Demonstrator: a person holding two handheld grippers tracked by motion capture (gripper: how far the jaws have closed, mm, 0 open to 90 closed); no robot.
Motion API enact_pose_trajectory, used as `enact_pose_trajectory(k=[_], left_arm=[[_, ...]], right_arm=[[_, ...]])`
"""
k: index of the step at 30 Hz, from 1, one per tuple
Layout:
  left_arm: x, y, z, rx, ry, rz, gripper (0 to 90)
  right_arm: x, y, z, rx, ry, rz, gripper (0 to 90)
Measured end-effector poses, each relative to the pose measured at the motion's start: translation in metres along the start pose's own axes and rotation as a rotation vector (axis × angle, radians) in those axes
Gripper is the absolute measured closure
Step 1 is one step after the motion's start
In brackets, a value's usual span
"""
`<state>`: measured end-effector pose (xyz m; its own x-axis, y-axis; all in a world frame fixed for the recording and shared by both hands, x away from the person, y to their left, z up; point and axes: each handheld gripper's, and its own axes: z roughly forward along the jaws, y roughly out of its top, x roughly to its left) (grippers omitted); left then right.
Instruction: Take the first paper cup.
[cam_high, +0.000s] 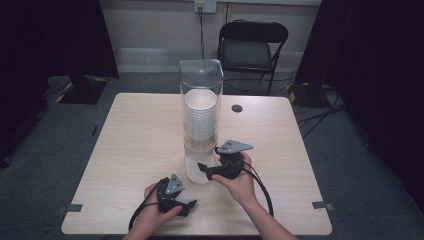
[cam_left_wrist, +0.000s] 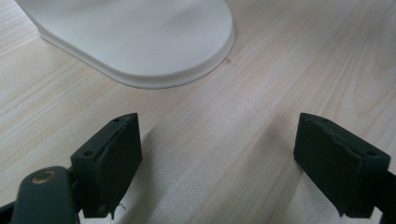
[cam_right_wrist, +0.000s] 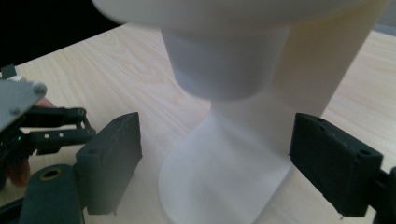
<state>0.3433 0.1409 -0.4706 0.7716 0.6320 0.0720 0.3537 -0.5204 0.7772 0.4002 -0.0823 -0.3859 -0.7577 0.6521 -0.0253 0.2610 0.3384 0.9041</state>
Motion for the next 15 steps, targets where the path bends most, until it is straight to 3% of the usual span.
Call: enact_pose_trajectory(k=[9,13,15], left_arm=[[0.000,0.000,0.000,0.000,-0.001,0.000,14.6],[0.000,0.000,0.000,-0.001,-0.004,0.000,14.6],[0.000,0.000,0.000,-0.003,-0.004,-0.001,14.6]], right_arm=[[0.000,0.015,0.009,-0.069,-0.017,-0.012,25.5],[0.001,0.017,0.014,-0.094,-0.008,0.009,29.2],[0.001,0.016,0.018,-0.099,-0.035,-0.028,34.9]])
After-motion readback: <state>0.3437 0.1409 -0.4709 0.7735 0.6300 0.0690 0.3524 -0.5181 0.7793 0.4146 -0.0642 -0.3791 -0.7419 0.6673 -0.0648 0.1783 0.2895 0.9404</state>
